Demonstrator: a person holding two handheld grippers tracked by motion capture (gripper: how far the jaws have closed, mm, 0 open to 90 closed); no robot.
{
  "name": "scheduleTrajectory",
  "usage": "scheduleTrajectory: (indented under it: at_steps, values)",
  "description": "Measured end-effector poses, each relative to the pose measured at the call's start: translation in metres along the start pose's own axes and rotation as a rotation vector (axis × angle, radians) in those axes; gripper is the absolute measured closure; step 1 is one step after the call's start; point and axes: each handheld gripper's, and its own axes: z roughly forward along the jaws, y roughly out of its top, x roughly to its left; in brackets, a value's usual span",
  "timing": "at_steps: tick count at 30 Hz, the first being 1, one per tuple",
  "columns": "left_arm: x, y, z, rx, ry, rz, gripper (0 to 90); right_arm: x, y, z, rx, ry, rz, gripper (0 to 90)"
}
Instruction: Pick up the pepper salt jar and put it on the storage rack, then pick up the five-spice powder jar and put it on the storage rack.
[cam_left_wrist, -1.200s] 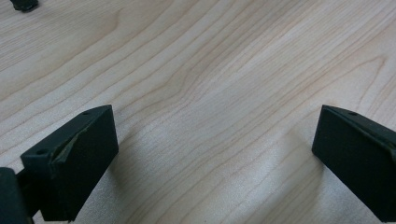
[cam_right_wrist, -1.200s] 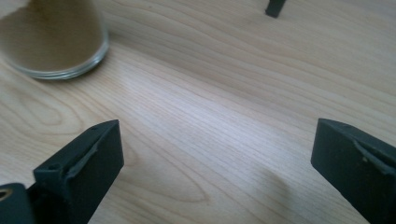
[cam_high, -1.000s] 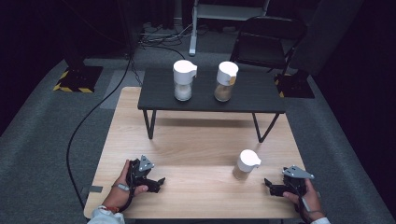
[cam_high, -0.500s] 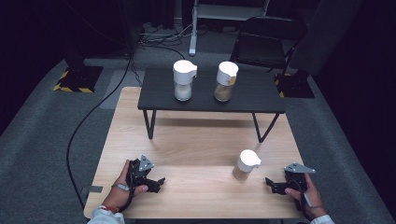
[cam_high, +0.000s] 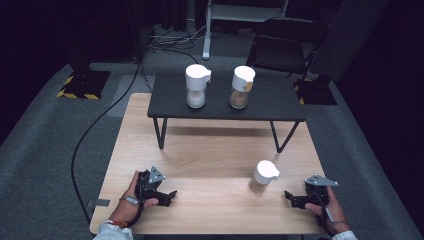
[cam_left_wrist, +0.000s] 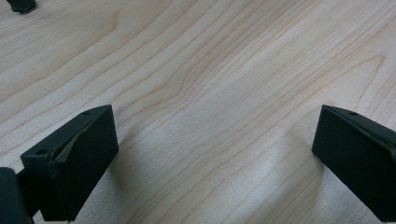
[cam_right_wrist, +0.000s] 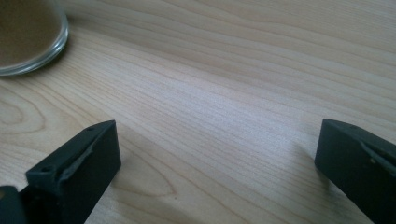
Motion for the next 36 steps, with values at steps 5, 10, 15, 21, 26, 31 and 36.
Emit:
scheduleTrajectory:
  at_steps: [5,10,15,21,26,31,36]
  values:
    - [0.0002,0.0,0.0001,0.0,-0.002,-0.002,0.1,0.0001,0.0,0.0,0.0,0.0,0.001,0.1]
    - [0.0001,-0.0001,0.0001,-0.001,-0.001,-0.001,0.1,0.0001,-0.0002,-0.0001,0.0,-0.001,0.001,0.1]
    - [0.0004,0.0001,0.0002,0.0,-0.003,0.0,0.1,0.0001,-0.0007,-0.0006,0.0,-0.003,0.003,0.0]
    - [0.0,0.0001,0.0001,0.0,-0.001,0.001,0.2,0.0003,-0.0011,-0.0011,0.0,-0.004,0.006,0.0]
    - [0.0001,0.0002,0.0001,0.0,-0.001,0.001,0.1,0.0004,-0.0012,-0.0012,0.0,-0.005,0.007,0.0]
    - [0.0002,0.0001,0.0002,0.0,-0.002,-0.001,0.1,0.0005,-0.0014,-0.0014,0.0,-0.006,0.008,0.0]
    - [0.0003,0.0002,0.0002,0.0,-0.002,0.0,0.1,0.001,-0.0018,-0.002,-0.001,-0.011,0.006,0.3]
